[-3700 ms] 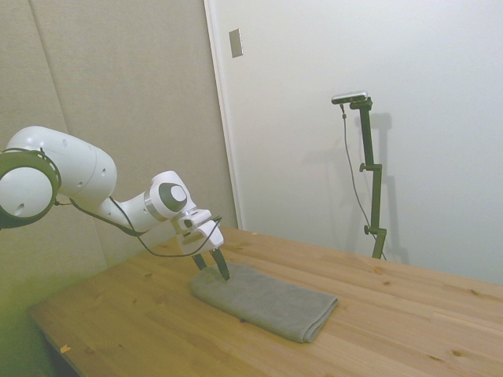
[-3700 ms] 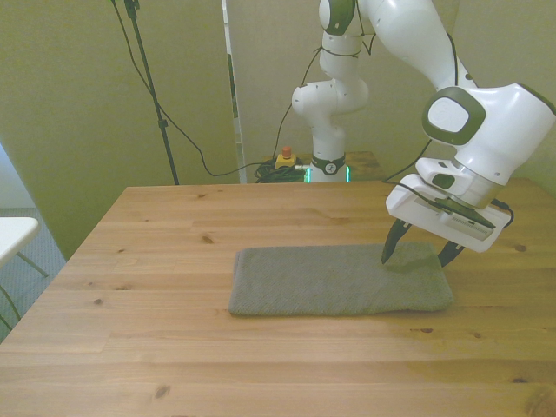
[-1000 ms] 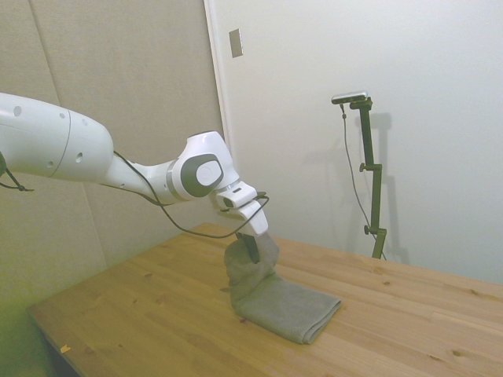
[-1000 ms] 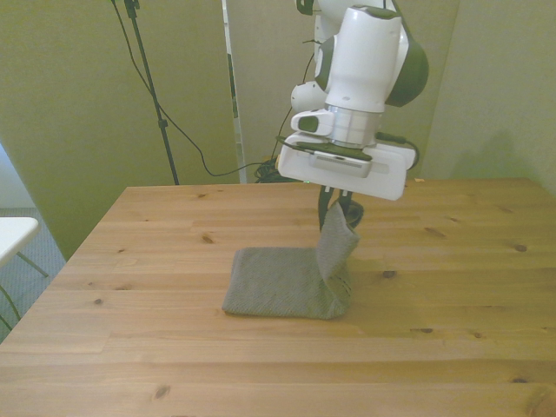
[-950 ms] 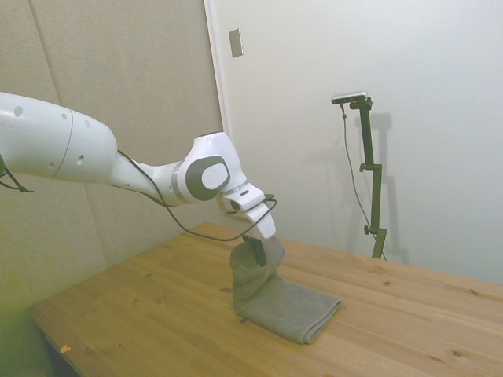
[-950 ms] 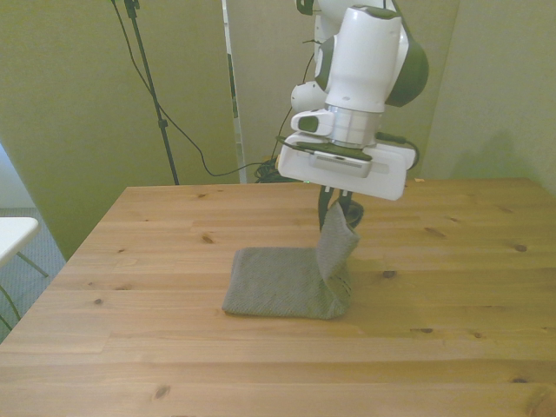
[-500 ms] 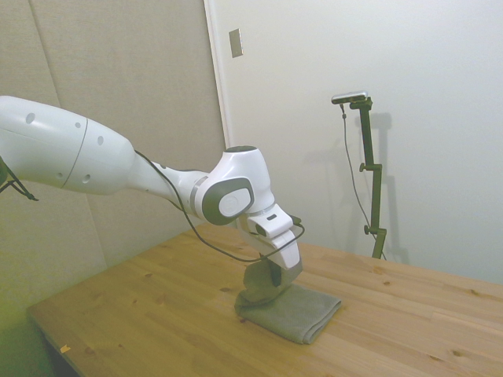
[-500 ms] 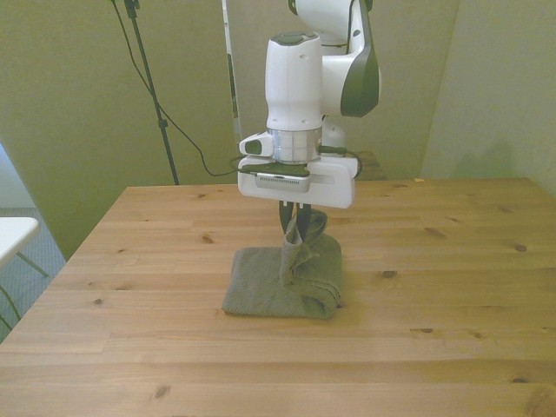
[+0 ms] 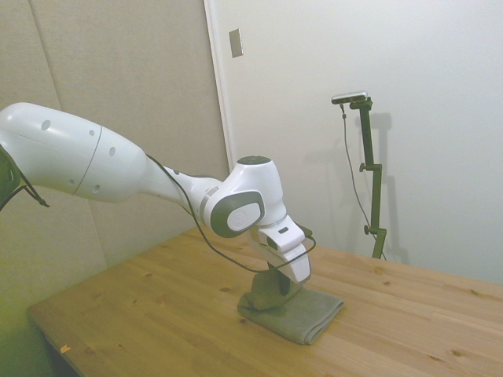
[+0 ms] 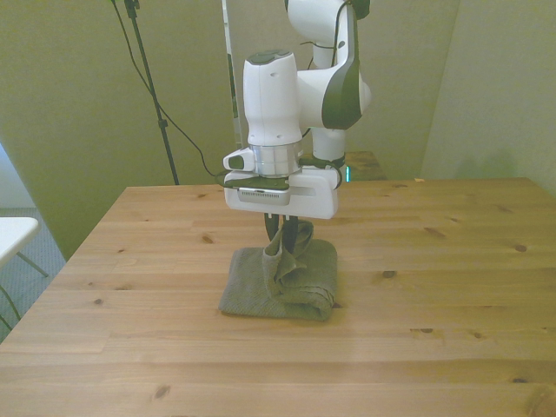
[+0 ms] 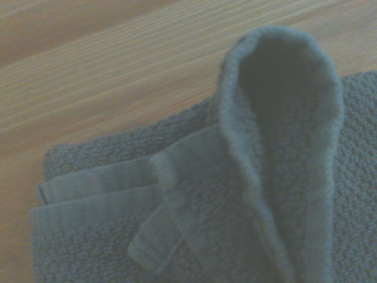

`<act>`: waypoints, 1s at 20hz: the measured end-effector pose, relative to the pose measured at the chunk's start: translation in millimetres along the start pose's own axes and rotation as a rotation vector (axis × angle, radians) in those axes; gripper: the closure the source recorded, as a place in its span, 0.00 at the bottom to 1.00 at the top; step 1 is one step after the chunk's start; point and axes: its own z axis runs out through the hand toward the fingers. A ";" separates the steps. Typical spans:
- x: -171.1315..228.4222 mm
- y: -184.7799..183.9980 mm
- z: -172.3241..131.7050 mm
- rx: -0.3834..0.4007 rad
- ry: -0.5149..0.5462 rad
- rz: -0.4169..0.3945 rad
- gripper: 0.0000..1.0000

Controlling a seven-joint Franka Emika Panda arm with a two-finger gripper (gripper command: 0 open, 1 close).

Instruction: Fold the towel

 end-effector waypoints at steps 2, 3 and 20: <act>0.2 -0.3 -1.7 0.003 0.001 0.000 0.00; 0.2 -0.5 -4.1 0.007 0.001 0.001 0.00; -110.8 -26.9 -91.5 -0.035 0.040 -0.089 0.00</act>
